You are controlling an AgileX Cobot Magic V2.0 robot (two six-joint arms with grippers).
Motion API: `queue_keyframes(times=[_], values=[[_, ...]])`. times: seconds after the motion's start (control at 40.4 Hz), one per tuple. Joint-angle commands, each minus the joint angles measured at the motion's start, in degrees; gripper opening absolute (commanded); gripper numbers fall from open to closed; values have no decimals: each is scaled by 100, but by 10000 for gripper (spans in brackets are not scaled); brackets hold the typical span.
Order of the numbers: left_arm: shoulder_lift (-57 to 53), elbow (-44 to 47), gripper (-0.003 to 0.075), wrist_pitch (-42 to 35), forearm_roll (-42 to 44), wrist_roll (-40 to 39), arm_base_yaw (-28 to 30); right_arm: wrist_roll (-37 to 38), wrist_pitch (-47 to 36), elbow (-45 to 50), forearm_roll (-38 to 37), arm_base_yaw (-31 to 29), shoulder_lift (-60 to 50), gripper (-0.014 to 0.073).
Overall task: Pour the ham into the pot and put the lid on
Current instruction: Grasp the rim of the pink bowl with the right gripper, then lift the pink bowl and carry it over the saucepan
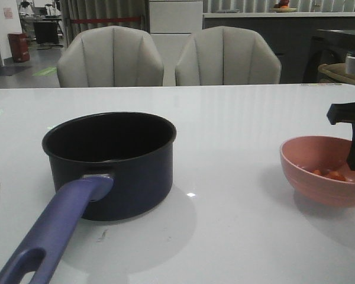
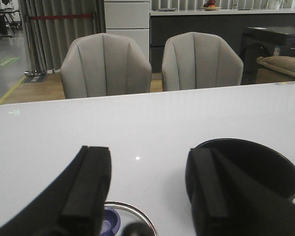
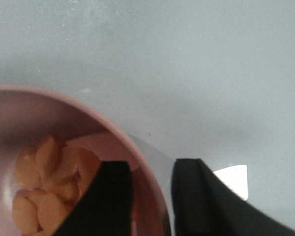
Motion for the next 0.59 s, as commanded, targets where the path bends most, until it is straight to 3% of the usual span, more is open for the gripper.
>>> queue_keyframes(times=[0.0, 0.346, 0.569], values=[[-65, -140, 382, -455, -5, -12, -48, -90, -18, -293, 140, -34, -117, 123], [-74, -140, 382, -455, -5, -12, -48, -568, 255, -1020, 431, 128, -524, 136], [-74, -140, 382, -455, -5, -12, -48, -1149, 281, -1612, 651, 942, -840, 136]])
